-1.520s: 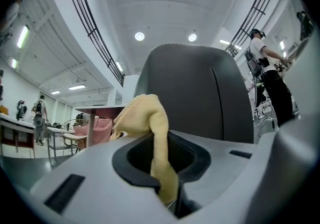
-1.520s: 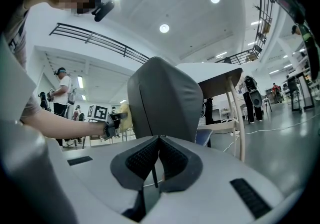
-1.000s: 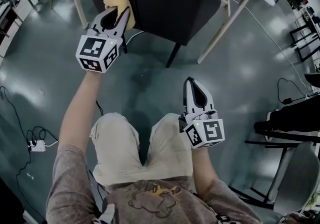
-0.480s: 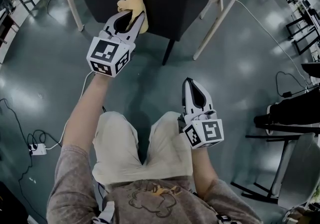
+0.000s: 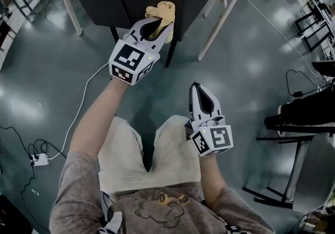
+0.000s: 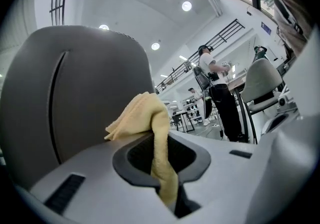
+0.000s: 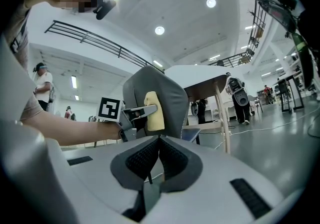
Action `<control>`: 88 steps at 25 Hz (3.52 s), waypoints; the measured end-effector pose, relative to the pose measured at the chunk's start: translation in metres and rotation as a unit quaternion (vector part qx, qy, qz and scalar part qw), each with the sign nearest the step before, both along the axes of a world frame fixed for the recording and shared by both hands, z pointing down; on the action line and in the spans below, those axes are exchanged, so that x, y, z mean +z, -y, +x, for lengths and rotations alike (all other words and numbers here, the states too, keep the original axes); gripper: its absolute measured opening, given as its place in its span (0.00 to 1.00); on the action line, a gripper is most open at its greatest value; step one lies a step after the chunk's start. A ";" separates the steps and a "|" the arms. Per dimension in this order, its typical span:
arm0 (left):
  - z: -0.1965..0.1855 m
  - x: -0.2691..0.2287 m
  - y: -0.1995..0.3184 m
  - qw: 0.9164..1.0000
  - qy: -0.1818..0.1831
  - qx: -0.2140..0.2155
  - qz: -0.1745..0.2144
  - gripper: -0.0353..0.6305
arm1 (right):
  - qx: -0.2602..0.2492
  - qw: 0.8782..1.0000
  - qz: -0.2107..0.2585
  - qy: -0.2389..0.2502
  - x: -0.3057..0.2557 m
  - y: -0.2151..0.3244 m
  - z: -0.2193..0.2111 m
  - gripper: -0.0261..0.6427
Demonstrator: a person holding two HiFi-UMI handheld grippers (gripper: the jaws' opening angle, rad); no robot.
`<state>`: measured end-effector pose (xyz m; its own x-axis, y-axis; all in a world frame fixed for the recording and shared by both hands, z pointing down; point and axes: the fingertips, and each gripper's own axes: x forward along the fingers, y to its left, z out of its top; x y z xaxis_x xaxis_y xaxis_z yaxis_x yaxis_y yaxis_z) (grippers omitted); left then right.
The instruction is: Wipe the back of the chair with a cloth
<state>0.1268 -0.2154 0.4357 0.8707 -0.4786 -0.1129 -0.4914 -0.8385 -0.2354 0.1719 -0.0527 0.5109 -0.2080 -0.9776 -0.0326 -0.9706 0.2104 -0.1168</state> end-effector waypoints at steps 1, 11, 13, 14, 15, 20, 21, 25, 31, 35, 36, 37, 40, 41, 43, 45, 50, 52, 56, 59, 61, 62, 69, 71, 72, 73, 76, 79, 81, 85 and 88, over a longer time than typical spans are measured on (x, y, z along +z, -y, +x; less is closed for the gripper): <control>0.004 0.000 -0.005 1.000 0.000 0.010 0.000 0.13 | 0.001 1.000 -0.001 0.000 0.000 0.000 0.001 0.08; -0.038 -0.002 -0.013 1.000 -0.010 0.001 0.007 0.13 | -0.002 1.000 -0.005 -0.003 0.004 0.012 -0.002 0.08; -0.059 0.001 -0.006 1.000 -0.011 -0.020 0.007 0.13 | -0.006 1.000 -0.005 -0.004 0.006 0.015 -0.006 0.08; -0.069 0.003 -0.002 0.999 -0.010 -0.032 0.008 0.13 | -0.008 1.000 -0.005 -0.003 0.007 0.017 -0.008 0.08; -0.080 0.005 0.003 0.999 -0.009 -0.044 0.007 0.13 | -0.009 1.000 -0.006 -0.003 0.008 0.018 -0.009 0.08; -0.139 0.023 0.029 0.994 -0.001 -0.107 -0.011 0.13 | -0.016 1.000 -0.009 0.000 0.011 0.022 -0.016 0.08; -0.153 0.027 0.035 0.992 0.001 -0.122 -0.015 0.13 | -0.018 1.000 -0.009 0.001 0.012 0.023 -0.018 0.08; -0.217 0.043 0.065 0.979 -0.003 -0.199 -0.033 0.13 | -0.023 1.000 -0.011 -0.001 0.013 0.026 -0.024 0.08; -0.299 0.072 0.110 0.947 -0.002 -0.317 -0.046 0.13 | -0.025 1.000 -0.017 -0.005 0.017 0.028 -0.027 0.08; -0.315 0.092 0.133 0.940 0.006 -0.334 -0.067 0.13 | -0.022 1.000 -0.020 -0.009 0.018 0.030 -0.029 0.08; -0.316 0.096 0.138 0.940 0.007 -0.334 -0.071 0.13 | -0.022 0.999 -0.021 -0.010 0.019 0.030 -0.029 0.08; -0.316 0.100 0.142 0.940 0.008 -0.334 -0.074 0.13 | -0.022 0.999 -0.021 -0.011 0.019 0.031 -0.029 0.08; -0.315 0.107 0.151 0.940 0.005 -0.333 -0.081 0.13 | -0.021 0.999 -0.023 -0.014 0.021 0.033 -0.032 0.08; -0.313 0.109 0.153 0.940 0.005 -0.331 -0.082 0.13 | -0.022 0.999 -0.024 -0.015 0.021 0.033 -0.033 0.08; -0.308 0.113 0.156 0.941 0.007 -0.327 -0.084 0.13 | -0.021 0.999 -0.025 -0.016 0.021 0.034 -0.035 0.08; -0.300 0.115 0.158 0.944 0.008 -0.320 -0.085 0.13 | -0.021 0.999 -0.025 -0.017 0.021 0.034 -0.036 0.08; -0.276 0.114 0.157 0.952 0.004 -0.293 -0.085 0.13 | -0.023 0.999 -0.025 -0.021 0.021 0.035 -0.040 0.08; -0.263 0.112 0.154 0.957 0.006 -0.280 -0.082 0.13 | -0.021 0.999 -0.027 -0.023 0.021 0.034 -0.039 0.08; -0.231 0.107 0.144 0.966 0.010 -0.250 -0.070 0.13 | -0.017 0.999 -0.028 -0.025 0.019 0.033 -0.037 0.08; -0.203 0.104 0.133 0.973 0.013 -0.224 -0.060 0.13 | -0.017 0.999 -0.027 -0.025 0.020 0.032 -0.035 0.08; -0.185 0.104 0.125 0.977 0.019 -0.206 -0.056 0.13 | -0.016 0.999 -0.026 -0.024 0.020 0.031 -0.035 0.08; -0.176 0.105 0.121 0.979 0.023 -0.197 -0.053 0.13 | -0.016 0.999 -0.026 -0.024 0.020 0.030 -0.034 0.08; -0.117 0.105 0.097 0.988 0.031 -0.146 -0.046 0.13 | -0.009 0.999 -0.024 -0.023 0.019 0.024 -0.022 0.08; -0.108 0.104 0.094 0.988 0.021 -0.146 -0.053 0.13 | -0.006 0.999 -0.022 -0.023 0.018 0.022 -0.019 0.08; -0.107 0.103 0.093 0.987 0.015 -0.148 -0.057 0.13 | -0.004 1.000 -0.022 -0.022 0.017 0.021 -0.017 0.08; -0.106 0.103 0.092 0.987 0.011 -0.149 -0.060 0.13 | -0.003 1.000 -0.021 -0.022 0.017 0.020 -0.015 0.08; -0.100 0.103 0.088 0.987 0.004 -0.147 -0.063 0.13 | 0.003 1.000 -0.023 -0.021 0.019 0.017 -0.009 0.08; -0.083 0.102 0.079 0.990 0.007 -0.126 -0.056 0.13 | 0.008 0.999 -0.024 -0.020 0.020 0.014 -0.005 0.08; -0.069 0.100 0.072 0.992 0.012 -0.111 -0.051 0.13 | 0.011 0.999 -0.024 -0.021 0.018 0.011 -0.004 0.08; -0.041 0.100 0.059 0.995 0.024 -0.083 -0.047 0.13 | 0.019 0.999 -0.025 -0.021 0.019 0.004 0.004 0.08; -0.022 0.103 0.048 0.996 0.041 -0.061 -0.041 0.13 | 0.024 0.999 -0.025 -0.020 0.021 0.000 0.010 0.08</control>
